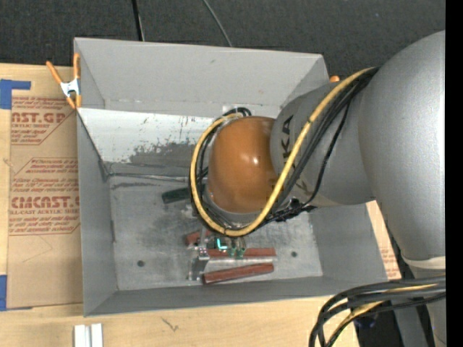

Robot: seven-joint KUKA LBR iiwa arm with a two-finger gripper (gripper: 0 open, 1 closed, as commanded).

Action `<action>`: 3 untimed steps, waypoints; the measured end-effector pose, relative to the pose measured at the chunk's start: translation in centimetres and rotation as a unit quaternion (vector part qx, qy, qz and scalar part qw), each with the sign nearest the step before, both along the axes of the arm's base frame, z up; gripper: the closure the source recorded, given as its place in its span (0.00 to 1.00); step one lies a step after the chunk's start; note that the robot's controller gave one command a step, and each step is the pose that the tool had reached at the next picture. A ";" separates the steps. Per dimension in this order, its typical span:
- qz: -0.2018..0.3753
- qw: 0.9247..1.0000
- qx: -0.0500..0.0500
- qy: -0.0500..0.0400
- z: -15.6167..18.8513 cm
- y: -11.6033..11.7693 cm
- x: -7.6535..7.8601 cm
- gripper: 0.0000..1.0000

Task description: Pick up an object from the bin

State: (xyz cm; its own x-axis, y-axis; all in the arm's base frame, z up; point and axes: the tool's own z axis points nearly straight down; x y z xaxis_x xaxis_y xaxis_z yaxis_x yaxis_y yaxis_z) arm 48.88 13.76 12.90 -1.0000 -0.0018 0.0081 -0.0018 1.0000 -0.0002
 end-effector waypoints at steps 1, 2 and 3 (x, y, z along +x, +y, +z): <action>-0.001 1.000 0.001 -0.004 0.3 -0.1 0.2 0.00; 0.091 0.996 0.002 -0.003 -5.6 -5.0 1.7 1.00; 0.091 0.996 0.002 -0.003 -5.6 -5.0 1.7 1.00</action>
Offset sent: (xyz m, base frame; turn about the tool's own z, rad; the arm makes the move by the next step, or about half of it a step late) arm 0.0169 -0.0524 -0.0590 -0.1812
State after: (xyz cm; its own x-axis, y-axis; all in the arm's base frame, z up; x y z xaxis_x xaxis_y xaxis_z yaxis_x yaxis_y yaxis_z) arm 50.62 8.71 7.27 -0.9832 -0.1823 0.0015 -0.1823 0.9832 0.0029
